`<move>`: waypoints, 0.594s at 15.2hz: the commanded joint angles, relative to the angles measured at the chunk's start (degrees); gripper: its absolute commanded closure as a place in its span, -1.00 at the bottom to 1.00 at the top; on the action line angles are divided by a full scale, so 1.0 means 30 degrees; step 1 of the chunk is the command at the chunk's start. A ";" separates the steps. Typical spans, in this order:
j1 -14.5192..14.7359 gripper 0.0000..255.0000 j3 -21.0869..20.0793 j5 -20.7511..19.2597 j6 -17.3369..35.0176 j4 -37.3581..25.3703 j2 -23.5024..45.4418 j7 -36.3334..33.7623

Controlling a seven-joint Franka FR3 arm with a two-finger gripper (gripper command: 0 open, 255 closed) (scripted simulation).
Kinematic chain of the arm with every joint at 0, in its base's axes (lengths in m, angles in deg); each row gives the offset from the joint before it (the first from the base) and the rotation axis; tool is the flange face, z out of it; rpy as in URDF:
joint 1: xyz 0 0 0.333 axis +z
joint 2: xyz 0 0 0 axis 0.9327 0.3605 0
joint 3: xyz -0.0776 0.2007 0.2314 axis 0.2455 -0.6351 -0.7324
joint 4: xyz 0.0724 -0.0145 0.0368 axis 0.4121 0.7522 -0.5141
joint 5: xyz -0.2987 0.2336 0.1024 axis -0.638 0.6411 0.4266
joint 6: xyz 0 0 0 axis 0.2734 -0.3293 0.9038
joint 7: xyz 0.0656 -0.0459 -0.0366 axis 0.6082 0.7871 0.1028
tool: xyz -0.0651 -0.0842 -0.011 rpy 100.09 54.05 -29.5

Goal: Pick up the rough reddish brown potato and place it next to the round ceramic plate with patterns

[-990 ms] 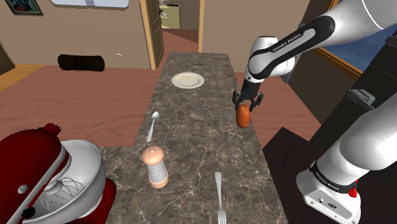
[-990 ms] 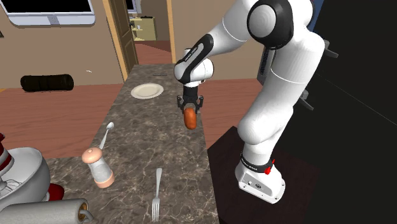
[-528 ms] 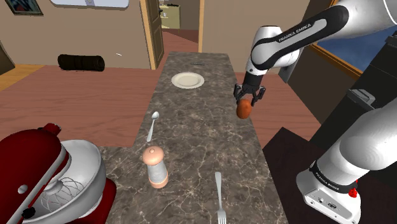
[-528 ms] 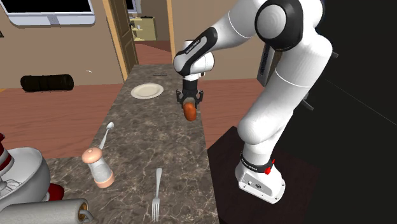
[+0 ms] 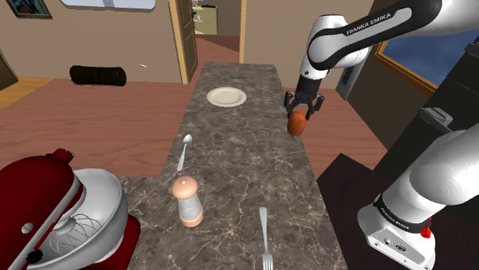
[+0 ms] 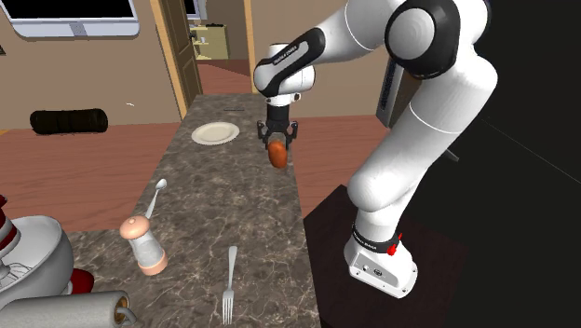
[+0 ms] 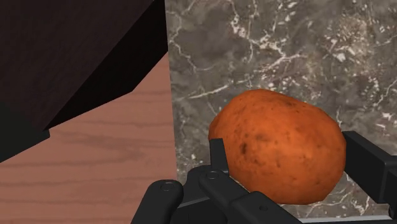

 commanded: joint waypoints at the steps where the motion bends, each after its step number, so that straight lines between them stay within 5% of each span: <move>1: -0.0022 1.00 0.0018 -0.0046 -0.0405 -0.0213 -0.0184 -0.0039; 9: -0.0920 1.00 0.1194 -0.0363 -0.0413 -0.5510 0.5331 0.1848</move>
